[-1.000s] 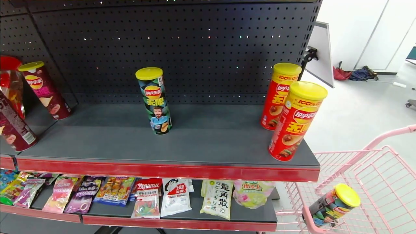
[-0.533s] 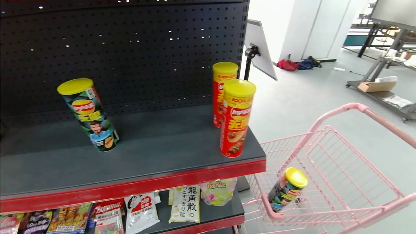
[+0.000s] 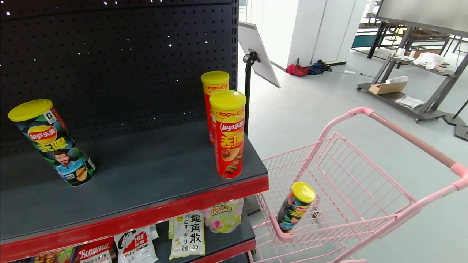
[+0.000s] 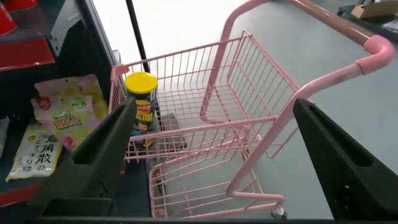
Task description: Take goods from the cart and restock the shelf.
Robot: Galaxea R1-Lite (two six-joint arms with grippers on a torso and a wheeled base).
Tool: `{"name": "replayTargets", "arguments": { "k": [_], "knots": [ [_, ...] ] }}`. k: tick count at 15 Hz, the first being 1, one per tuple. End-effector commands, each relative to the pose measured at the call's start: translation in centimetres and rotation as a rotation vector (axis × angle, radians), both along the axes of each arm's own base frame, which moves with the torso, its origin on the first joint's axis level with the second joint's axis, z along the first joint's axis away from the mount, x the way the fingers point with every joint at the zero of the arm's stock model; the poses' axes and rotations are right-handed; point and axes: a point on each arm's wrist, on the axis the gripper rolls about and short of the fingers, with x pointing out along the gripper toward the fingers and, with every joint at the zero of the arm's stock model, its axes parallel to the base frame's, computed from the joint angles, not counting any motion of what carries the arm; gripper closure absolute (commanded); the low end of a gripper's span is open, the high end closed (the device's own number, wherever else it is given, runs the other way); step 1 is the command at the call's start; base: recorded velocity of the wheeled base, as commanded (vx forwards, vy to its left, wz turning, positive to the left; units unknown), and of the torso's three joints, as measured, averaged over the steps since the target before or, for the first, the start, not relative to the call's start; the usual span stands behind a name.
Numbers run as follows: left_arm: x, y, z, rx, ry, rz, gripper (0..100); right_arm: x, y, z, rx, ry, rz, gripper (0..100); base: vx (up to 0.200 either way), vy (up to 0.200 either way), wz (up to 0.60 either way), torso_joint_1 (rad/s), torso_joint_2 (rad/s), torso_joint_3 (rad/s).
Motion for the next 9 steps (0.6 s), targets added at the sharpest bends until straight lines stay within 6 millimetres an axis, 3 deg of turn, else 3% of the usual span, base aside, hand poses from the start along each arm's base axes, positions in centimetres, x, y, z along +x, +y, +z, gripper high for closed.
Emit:
{"name": "replayTargets", "arguments": {
  "k": [1, 9],
  "knots": [
    [0.0, 0.0, -0.01, -0.001, 0.001, -0.001, 0, 0.0, 0.0, 0.01, 0.0, -0.001, 0.0, 0, 0.0, 0.0, 0.0, 0.0, 0.0, 0.0],
    [0.0, 0.0, -0.01, -0.001, 0.001, 0.001, 0, 0.0, -0.01, 0.01, 0.002, -0.001, -0.006, 0, 0.0, 0.0, 0.0, -0.006, 0.01, 0.009]
  ]
}}
